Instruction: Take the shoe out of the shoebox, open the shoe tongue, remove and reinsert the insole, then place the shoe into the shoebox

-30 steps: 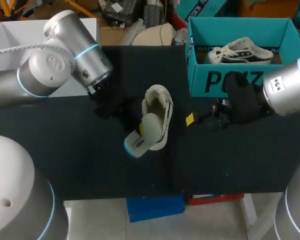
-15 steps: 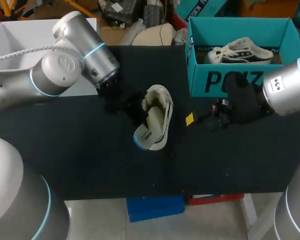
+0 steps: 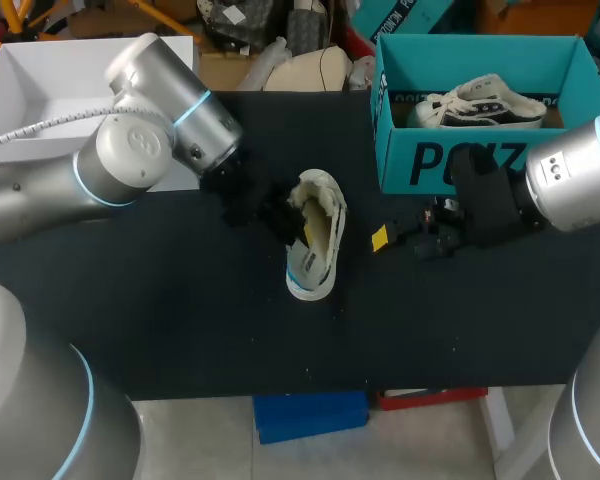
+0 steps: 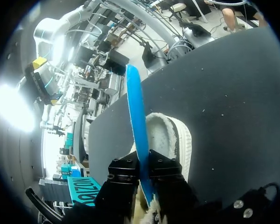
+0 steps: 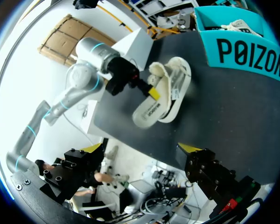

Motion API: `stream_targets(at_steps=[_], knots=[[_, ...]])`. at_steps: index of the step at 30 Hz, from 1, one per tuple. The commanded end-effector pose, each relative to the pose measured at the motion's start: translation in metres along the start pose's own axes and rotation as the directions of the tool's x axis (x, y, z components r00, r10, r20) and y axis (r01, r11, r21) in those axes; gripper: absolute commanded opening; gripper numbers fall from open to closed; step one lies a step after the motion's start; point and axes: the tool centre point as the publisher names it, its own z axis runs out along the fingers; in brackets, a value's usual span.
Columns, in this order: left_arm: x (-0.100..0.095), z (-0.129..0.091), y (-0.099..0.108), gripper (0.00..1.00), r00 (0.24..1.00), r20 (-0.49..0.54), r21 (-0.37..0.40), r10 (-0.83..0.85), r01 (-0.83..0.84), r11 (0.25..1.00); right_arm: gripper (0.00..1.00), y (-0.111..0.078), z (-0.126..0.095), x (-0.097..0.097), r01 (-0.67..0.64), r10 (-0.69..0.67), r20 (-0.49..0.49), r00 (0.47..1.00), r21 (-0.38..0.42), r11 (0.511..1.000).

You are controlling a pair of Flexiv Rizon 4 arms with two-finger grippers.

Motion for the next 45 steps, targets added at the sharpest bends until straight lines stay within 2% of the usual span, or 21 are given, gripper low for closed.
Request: stream_targets(at_steps=[1, 2, 3, 15, 16, 18, 20, 21, 22, 25, 28, 29, 31, 37, 45], knots=[[-0.005, -0.002, -0.009, 0.77, 1.000, -0.004, -0.014, 0.001, -0.001, 1.000, 1.00, 0.000, 0.000, 0.001, 0.000, 0.000, 0.002, 1.000, 0.001, 1.000], [-0.005, -0.004, -0.011, 0.95, 1.000, -0.007, -0.013, 0.001, -0.001, 1.000, 1.00, 0.000, 0.000, 0.001, 0.000, 0.000, 0.002, 1.000, 0.001, 1.000], [-0.006, -0.005, -0.014, 1.00, 1.000, -0.012, -0.007, 0.000, -0.001, 1.000, 1.00, 0.000, 0.000, 0.001, 0.000, 0.000, 0.002, 1.000, 0.001, 1.000], [-0.011, -0.015, -0.049, 1.00, 1.000, -0.023, 0.025, -0.018, 0.019, 1.000, 1.00, 0.000, 0.000, 0.001, 0.000, 0.000, 0.002, 1.000, 0.001, 1.000], [-0.010, -0.015, -0.051, 0.95, 0.999, -0.022, 0.027, -0.024, 0.025, 0.999, 1.00, 0.000, 0.000, 0.001, 0.000, 0.000, 0.002, 1.000, 0.001, 1.000], [-0.008, -0.014, -0.055, 0.73, 0.999, -0.028, 0.022, -0.030, 0.030, 0.999, 1.00, 0.000, 0.000, 0.001, 0.000, 0.000, 0.002, 1.000, 0.001, 1.000], [-0.007, -0.013, -0.058, 0.73, 0.999, -0.025, 0.021, -0.041, 0.042, 0.999, 1.00, 0.000, 0.000, 0.001, 0.000, 0.000, 0.002, 1.000, 0.001, 1.000], [-0.006, -0.012, -0.060, 0.65, 0.999, -0.026, 0.022, -0.043, 0.044, 0.999, 1.00, 0.000, 0.000, 0.001, 0.000, 0.000, 0.002, 1.000, 0.001, 1.000], [-0.005, -0.011, -0.061, 0.47, 0.999, -0.026, 0.021, -0.048, 0.048, 0.999, 1.00, 0.000, 0.000, 0.001, 0.000, 0.000, 0.002, 1.000, 0.001, 1.000], [-0.002, -0.011, -0.064, 0.24, 0.998, -0.025, 0.020, -0.056, 0.056, 0.998, 1.00, 0.000, 0.000, 0.001, 0.000, 0.000, 0.002, 1.000, 0.001, 1.000], [-0.001, -0.013, -0.069, 0.21, 0.998, -0.025, 0.022, -0.064, 0.065, 0.998, 1.00, 0.000, 0.000, 0.001, 0.000, 0.000, 0.002, 1.000, 0.001, 1.000], [0.000, -0.013, -0.070, 0.17, 0.998, -0.025, 0.022, -0.066, 0.067, 0.998, 1.00, 0.000, 0.000, 0.001, 0.000, 0.000, 0.002, 1.000, 0.001, 1.000], [0.001, -0.012, -0.074, 0.00, 0.997, -0.018, 0.029, -0.071, 0.072, 0.997, 1.00, 0.000, 0.000, 0.001, 0.000, 0.000, 0.002, 1.000, 0.001, 1.000], [0.006, -0.011, -0.076, 0.00, 0.996, 0.009, 0.048, -0.086, 0.086, 0.995, 1.00, 0.000, 0.000, 0.001, 0.000, 0.000, 0.002, 1.000, 0.001, 1.000], [0.009, -0.012, -0.058, 0.00, 0.996, 0.033, 0.033, -0.083, 0.082, 0.996, 1.00, 0.000, 0.000, 0.001, 0.000, 0.000, 0.002, 1.000, 0.001, 1.000]])
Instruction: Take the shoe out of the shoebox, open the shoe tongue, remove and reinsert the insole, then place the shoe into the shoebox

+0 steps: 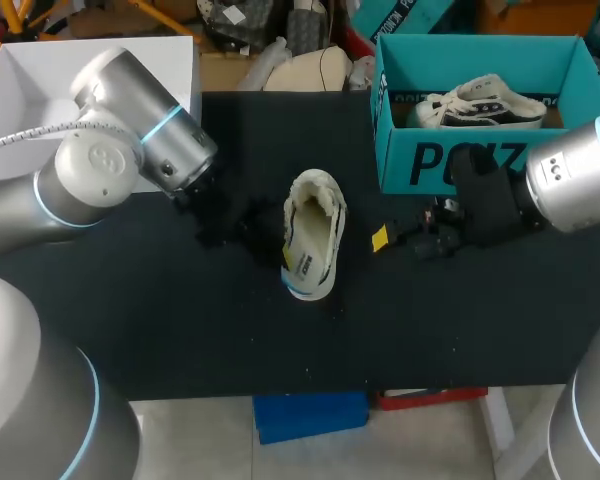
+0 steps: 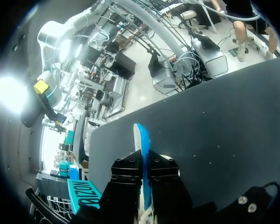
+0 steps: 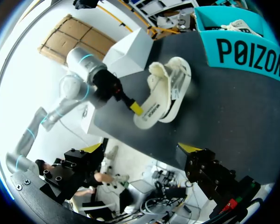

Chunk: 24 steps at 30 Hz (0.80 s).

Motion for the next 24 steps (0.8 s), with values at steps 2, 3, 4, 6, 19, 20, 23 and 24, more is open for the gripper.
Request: stream_targets(at_steps=[2, 3, 4, 6, 19, 20, 23, 24], knots=[[0.000, 0.002, 0.015, 0.00, 1.000, 0.014, -0.010, 0.007, -0.007, 1.000, 1.00, 0.000, 0.000, 0.001, 0.000, 0.000, 0.002, 1.000, 0.002, 1.000], [0.000, 0.003, 0.018, 0.00, 1.000, 0.013, -0.011, 0.007, -0.007, 1.000, 1.00, 0.000, 0.000, 0.001, 0.000, 0.000, 0.002, 1.000, 0.002, 1.000], [0.000, 0.003, 0.021, 0.00, 1.000, 0.012, -0.013, 0.007, -0.007, 1.000, 1.00, 0.000, 0.000, 0.001, 0.000, 0.000, 0.002, 1.000, 0.002, 1.000], [-0.001, 0.003, 0.028, 0.00, 1.000, 0.013, -0.029, 0.007, -0.006, 1.000, 1.00, 0.000, 0.000, 0.001, 0.000, 0.000, 0.002, 1.000, 0.002, 1.000], [-0.006, 0.001, 0.063, 0.00, 0.999, -0.016, -0.153, -0.037, 0.034, 0.988, 1.00, 0.000, 0.000, 0.001, 0.000, 0.000, 0.002, 1.000, 0.002, 1.000], [-0.007, 0.001, 0.064, 0.00, 0.999, -0.026, -0.157, -0.040, 0.036, 0.987, 1.00, 0.000, 0.000, 0.001, 0.000, 0.000, 0.002, 1.000, 0.002, 1.000], [-0.008, 0.002, 0.067, 0.00, 0.997, -0.062, -0.167, -0.042, 0.032, 0.985, 1.00, 0.000, 0.000, 0.001, 0.000, 0.000, 0.002, 1.000, 0.002, 1.000], [-0.008, 0.003, 0.067, 0.00, 0.997, -0.072, -0.170, -0.040, 0.027, 0.985, 1.00, 0.000, 0.000, 0.001, 0.000, 0.000, 0.002, 1.000, 0.002, 1.000]])
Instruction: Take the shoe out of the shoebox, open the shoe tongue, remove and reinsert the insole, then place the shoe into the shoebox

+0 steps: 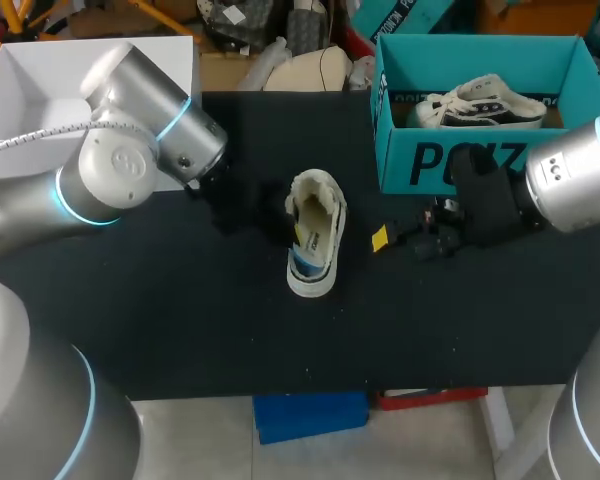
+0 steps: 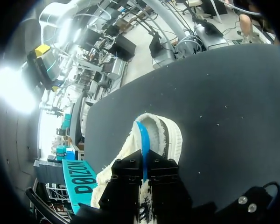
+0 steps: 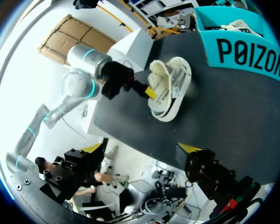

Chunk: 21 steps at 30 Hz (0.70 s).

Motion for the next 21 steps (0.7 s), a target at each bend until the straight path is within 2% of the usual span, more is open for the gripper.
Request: stream_targets(at_steps=[1, 11, 21], knots=[[-0.006, 0.003, 0.002, 0.00, 0.998, -0.059, -0.012, 0.006, -0.007, 1.000, 1.00, 0.000, 0.000, 0.000, 0.000, 0.000, 0.002, 1.000, 0.002, 1.000], [-0.004, 0.016, -0.002, 0.00, 0.972, -0.227, -0.016, 0.052, -0.058, 0.998, 1.00, 0.000, 0.000, 0.000, 0.000, 0.000, 0.002, 1.000, 0.002, 1.000], [0.005, 0.026, -0.007, 0.00, 0.938, -0.342, -0.017, 0.050, -0.059, 0.998, 1.00, 0.000, 0.000, 0.000, 0.000, 0.000, 0.002, 1.000, 0.002, 1.000]])
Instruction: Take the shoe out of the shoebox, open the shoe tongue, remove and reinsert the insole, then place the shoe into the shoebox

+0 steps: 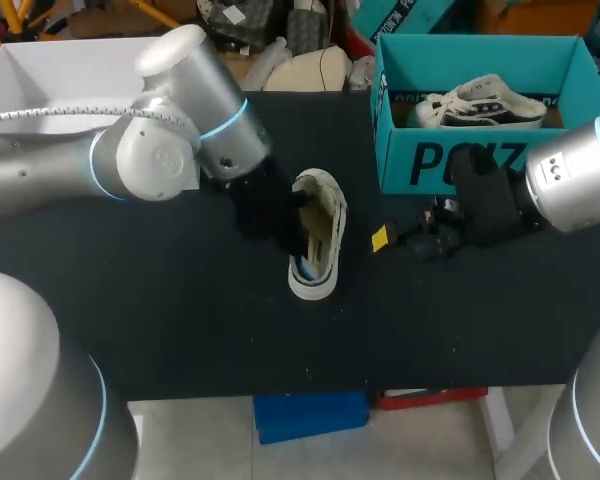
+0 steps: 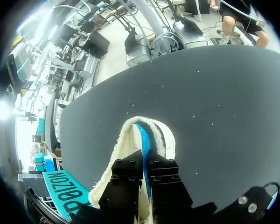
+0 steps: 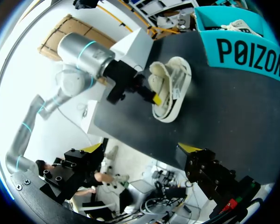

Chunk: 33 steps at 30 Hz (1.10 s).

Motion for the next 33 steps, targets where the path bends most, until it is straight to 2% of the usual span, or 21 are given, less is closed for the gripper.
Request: stream_targets(at_steps=[1, 3, 5, 7, 10, 14, 15, 16, 17, 18, 19, 22, 27, 33], knots=[[-0.001, 0.001, -0.001, 0.01, 0.998, -0.064, 0.004, -0.009, 0.009, 1.000, 1.00, 0.000, 0.000, 0.000, 0.000, 0.000, 0.002, 1.000, 0.002, 1.000], [0.000, 0.001, -0.003, 0.31, 0.998, -0.069, 0.016, -0.014, 0.015, 1.000, 1.00, 0.000, 0.000, 0.000, 0.000, 0.000, 0.002, 1.000, 0.002, 1.000], [0.000, -0.001, -0.006, 0.49, 0.997, -0.068, 0.034, -0.019, 0.022, 0.999, 1.00, 0.000, 0.000, 0.000, 0.000, 0.000, 0.002, 1.000, 0.002, 1.000], [0.000, -0.006, -0.008, 1.00, 0.997, -0.072, 0.039, -0.020, 0.023, 0.999, 1.00, 0.000, 0.000, 0.000, 0.000, 0.000, 0.002, 1.000, 0.002, 1.000], [-0.001, -0.019, -0.013, 1.00, 0.995, -0.101, 0.062, -0.026, 0.032, 0.998, 1.00, 0.000, 0.000, 0.000, 0.000, 0.000, 0.002, 1.000, 0.002, 1.000], [-0.012, -0.035, -0.018, 0.90, 0.997, -0.082, 0.054, -0.012, 0.017, 0.998, 1.00, 0.000, 0.000, 0.000, 0.000, 0.000, 0.002, 1.000, 0.002, 1.000], [-0.015, -0.037, -0.019, 0.81, 0.997, -0.073, 0.045, -0.005, 0.009, 0.999, 1.00, 0.000, 0.000, 0.000, 0.000, 0.000, 0.002, 1.000, 0.002, 1.000], [-0.017, -0.037, -0.018, 0.52, 0.998, -0.066, 0.021, 0.003, -0.002, 1.000, 1.00, 0.000, 0.000, 0.000, 0.000, 0.000, 0.002, 1.000, 0.002, 1.000], [-0.020, -0.037, -0.017, 0.32, 0.998, -0.060, 0.005, 0.008, -0.008, 1.000, 1.00, 0.000, 0.000, 0.000, 0.000, 0.000, 0.002, 1.000, 0.002, 1.000], [-0.023, -0.035, -0.016, 0.06, 0.997, -0.071, -0.017, 0.028, -0.030, 0.999, 1.00, 0.000, 0.000, 0.000, 0.000, 0.000, 0.002, 1.000, 0.002, 1.000], [-0.024, -0.032, -0.016, 0.00, 0.992, -0.115, -0.056, 0.059, -0.066, 0.996, 1.00, 0.000, 0.000, 0.000, 0.000, 0.000, 0.002, 1.000, 0.002, 1.000], [-0.024, -0.025, -0.016, 0.00, 0.983, -0.167, -0.088, 0.076, -0.091, 0.992, 1.00, 0.000, 0.000, 0.000, 0.000, 0.000, 0.002, 1.000, 0.002, 1.000], [-0.013, -0.019, -0.019, 0.00, 0.962, -0.261, -0.078, 0.079, -0.103, 0.992, 1.00, 0.000, 0.000, 0.000, 0.000, 0.000, 0.002, 1.000, 0.002, 1.000], [0.003, -0.016, -0.017, 0.00, 0.952, -0.303, -0.082, 0.043, -0.071, 0.994, 1.00, 0.000, 0.000, 0.000, 0.000, 0.000, 0.002, 1.000, 0.002, 1.000]])
